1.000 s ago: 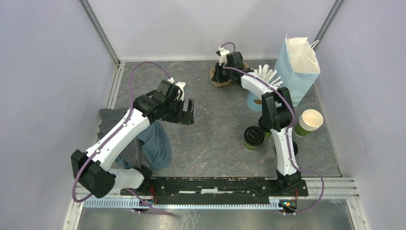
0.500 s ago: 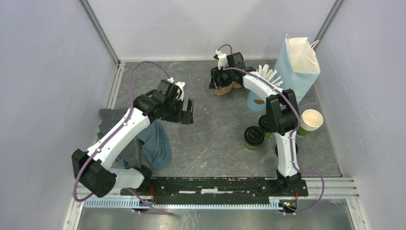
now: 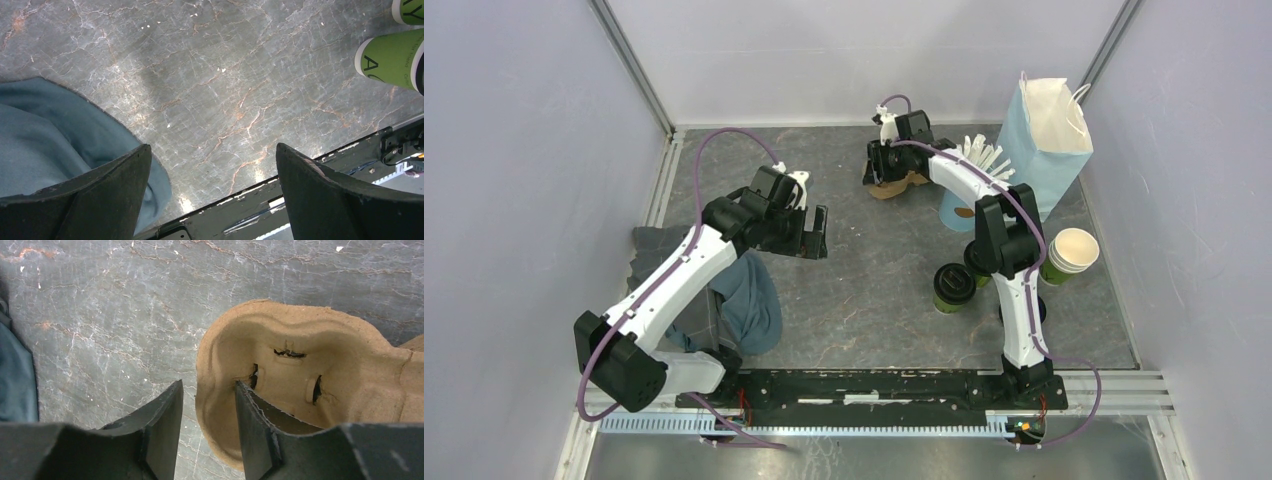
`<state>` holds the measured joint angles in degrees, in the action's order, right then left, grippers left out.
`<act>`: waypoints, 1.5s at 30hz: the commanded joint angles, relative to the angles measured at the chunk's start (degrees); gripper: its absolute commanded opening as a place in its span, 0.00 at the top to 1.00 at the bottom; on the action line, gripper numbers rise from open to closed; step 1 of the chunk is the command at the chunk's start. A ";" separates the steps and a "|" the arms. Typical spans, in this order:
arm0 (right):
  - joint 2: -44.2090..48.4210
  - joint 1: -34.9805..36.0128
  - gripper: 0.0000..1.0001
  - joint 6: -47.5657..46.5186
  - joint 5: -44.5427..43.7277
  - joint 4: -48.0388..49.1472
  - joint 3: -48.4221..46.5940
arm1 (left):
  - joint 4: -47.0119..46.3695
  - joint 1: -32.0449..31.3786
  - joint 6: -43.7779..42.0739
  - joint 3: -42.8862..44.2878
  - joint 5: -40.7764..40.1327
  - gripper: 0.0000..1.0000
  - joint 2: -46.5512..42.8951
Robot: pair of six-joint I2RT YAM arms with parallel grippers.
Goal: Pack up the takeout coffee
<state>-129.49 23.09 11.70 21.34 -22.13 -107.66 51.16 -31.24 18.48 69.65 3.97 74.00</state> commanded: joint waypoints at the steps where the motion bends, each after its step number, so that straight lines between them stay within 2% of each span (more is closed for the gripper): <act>1: -0.24 -0.16 0.54 0.93 -0.15 0.61 -1.51 | -0.63 0.39 -3.54 -0.30 1.12 0.01 -0.87; 10: 0.05 -1.26 0.51 4.57 2.46 4.19 0.29 | -0.70 0.73 -3.19 -0.83 1.12 0.01 -1.58; 23: -0.59 -1.90 0.63 4.15 2.90 3.92 0.49 | -0.79 1.10 -3.19 -1.09 1.52 0.01 -1.56; 26: -0.58 -1.84 0.57 3.38 3.50 3.72 0.39 | -0.80 1.09 -3.19 -1.18 1.57 0.01 -1.49; 30: -0.82 -1.87 0.57 3.26 3.68 3.45 0.34 | -0.96 1.17 -3.10 -1.27 1.73 0.01 -1.42; 45: -0.95 -1.86 0.75 3.51 3.05 2.86 -1.53 | -0.88 1.26 -2.91 -1.43 1.83 0.01 -1.74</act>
<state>-130.15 21.26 15.68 24.45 -19.84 -107.39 51.00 -30.37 18.50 68.27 4.91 73.84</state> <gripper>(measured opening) 0.268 0.993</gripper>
